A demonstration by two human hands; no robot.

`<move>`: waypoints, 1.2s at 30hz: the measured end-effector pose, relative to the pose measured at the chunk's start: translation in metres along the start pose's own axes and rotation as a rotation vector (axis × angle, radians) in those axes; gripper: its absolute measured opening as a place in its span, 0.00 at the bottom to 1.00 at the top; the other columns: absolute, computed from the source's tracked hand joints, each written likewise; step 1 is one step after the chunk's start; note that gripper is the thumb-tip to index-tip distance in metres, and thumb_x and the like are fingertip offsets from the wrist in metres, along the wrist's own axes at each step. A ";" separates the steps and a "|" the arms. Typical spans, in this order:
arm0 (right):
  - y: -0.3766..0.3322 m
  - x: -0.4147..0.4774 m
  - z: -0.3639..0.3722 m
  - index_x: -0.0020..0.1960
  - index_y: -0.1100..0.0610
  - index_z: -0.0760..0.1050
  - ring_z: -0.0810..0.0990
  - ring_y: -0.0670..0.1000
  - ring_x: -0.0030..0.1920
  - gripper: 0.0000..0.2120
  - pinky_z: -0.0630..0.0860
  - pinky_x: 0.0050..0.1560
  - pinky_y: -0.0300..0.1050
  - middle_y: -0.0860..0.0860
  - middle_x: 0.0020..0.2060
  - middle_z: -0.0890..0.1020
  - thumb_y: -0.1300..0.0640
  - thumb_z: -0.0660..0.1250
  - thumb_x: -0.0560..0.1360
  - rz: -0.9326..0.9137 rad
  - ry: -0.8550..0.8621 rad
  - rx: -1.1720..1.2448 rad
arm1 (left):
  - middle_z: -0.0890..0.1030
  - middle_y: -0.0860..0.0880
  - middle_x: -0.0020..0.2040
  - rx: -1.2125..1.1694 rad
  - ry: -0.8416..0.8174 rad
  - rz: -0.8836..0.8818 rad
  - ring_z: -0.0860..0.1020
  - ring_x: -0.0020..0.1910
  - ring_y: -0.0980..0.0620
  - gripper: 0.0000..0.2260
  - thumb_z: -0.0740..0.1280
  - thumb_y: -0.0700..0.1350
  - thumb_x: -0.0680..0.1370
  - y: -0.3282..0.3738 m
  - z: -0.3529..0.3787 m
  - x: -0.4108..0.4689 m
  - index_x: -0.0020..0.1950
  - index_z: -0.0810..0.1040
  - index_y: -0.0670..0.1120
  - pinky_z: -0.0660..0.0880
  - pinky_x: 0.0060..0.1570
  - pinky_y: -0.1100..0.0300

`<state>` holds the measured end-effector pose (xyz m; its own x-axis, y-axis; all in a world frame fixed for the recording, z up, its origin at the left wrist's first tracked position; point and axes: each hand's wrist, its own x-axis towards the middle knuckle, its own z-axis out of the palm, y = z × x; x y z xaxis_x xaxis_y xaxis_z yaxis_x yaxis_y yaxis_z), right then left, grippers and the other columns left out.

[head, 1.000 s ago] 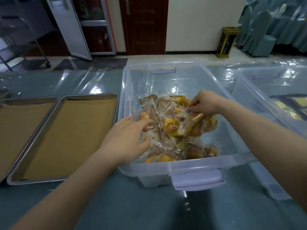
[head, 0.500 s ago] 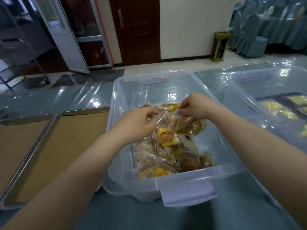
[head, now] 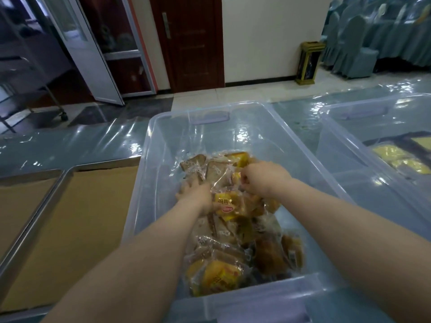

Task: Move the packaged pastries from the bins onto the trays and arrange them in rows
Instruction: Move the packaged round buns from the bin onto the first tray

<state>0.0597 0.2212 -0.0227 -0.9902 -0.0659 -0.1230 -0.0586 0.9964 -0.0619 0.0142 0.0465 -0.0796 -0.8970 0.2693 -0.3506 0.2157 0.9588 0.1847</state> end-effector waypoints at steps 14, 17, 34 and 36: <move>-0.004 0.004 0.030 0.62 0.49 0.68 0.76 0.56 0.53 0.18 0.73 0.42 0.48 0.52 0.54 0.78 0.53 0.65 0.74 -0.071 -0.215 -0.106 | 0.64 0.41 0.68 -0.311 0.140 -0.048 0.67 0.64 0.39 0.17 0.72 0.51 0.72 -0.005 0.013 0.016 0.58 0.74 0.48 0.68 0.62 0.47; -0.004 0.007 0.023 0.50 0.48 0.71 0.75 0.53 0.46 0.07 0.65 0.31 0.43 0.49 0.45 0.77 0.57 0.63 0.74 -0.093 -0.177 -0.091 | 0.77 0.45 0.48 -0.296 0.223 -0.072 0.75 0.41 0.49 0.07 0.67 0.39 0.76 -0.002 0.008 0.017 0.38 0.73 0.46 0.70 0.39 0.56; -0.002 0.004 -0.027 0.52 0.50 0.72 0.75 0.53 0.45 0.07 0.69 0.37 0.46 0.47 0.47 0.74 0.53 0.64 0.75 -0.149 0.352 0.149 | 0.75 0.53 0.50 -0.654 0.900 0.070 0.72 0.41 0.57 0.06 0.71 0.42 0.73 0.007 -0.131 -0.012 0.48 0.79 0.49 0.64 0.36 0.68; -0.008 -0.002 -0.037 0.53 0.49 0.72 0.75 0.51 0.46 0.08 0.71 0.38 0.46 0.45 0.48 0.74 0.53 0.66 0.74 -0.161 0.435 0.215 | 0.75 0.52 0.51 -0.670 0.989 0.122 0.72 0.41 0.57 0.08 0.73 0.42 0.71 -0.004 -0.150 -0.030 0.48 0.79 0.49 0.65 0.39 0.68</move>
<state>0.0579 0.2153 0.0149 -0.9345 -0.1436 0.3257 -0.2329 0.9387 -0.2542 -0.0175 0.0215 0.0678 -0.8559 -0.1119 0.5049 0.3394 0.6151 0.7117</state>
